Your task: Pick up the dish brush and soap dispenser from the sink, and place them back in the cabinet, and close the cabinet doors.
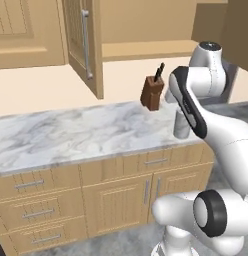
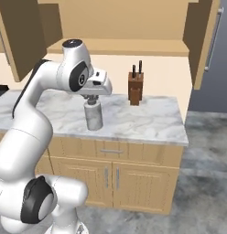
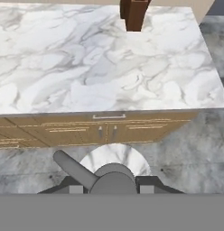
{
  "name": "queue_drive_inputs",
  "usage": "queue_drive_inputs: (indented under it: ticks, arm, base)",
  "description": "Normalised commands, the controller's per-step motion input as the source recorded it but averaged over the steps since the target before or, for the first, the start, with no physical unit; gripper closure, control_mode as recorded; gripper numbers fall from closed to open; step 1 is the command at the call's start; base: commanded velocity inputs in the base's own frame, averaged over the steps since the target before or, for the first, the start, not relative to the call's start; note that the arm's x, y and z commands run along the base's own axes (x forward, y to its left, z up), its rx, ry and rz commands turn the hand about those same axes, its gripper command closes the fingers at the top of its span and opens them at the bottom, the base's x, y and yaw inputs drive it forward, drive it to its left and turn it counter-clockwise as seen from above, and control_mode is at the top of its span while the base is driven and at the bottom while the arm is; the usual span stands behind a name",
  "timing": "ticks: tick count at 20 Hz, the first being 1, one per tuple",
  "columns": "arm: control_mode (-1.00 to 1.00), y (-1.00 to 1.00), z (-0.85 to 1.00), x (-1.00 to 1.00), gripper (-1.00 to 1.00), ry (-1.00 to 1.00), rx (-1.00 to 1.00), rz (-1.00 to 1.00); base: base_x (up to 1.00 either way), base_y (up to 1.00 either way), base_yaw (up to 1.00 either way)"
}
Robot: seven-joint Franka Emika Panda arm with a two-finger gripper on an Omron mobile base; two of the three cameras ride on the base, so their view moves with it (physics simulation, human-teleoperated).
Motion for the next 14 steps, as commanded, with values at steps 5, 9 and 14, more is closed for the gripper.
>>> queue_drive_inputs:
  ticks: [5,9,14]
  arm:
    - [1.0,0.0,0.0,0.0,1.0,0.0,0.0,0.0]
    - [1.0,0.0,0.0,0.0,1.0,0.0,0.0,0.0]
    - [1.0,0.0,0.0,0.0,1.0,0.0,0.0,0.0]
  base:
    - [0.54,-0.02,0.0]
    - [0.53,-0.15,0.02]
    - [0.48,-0.26,0.03]
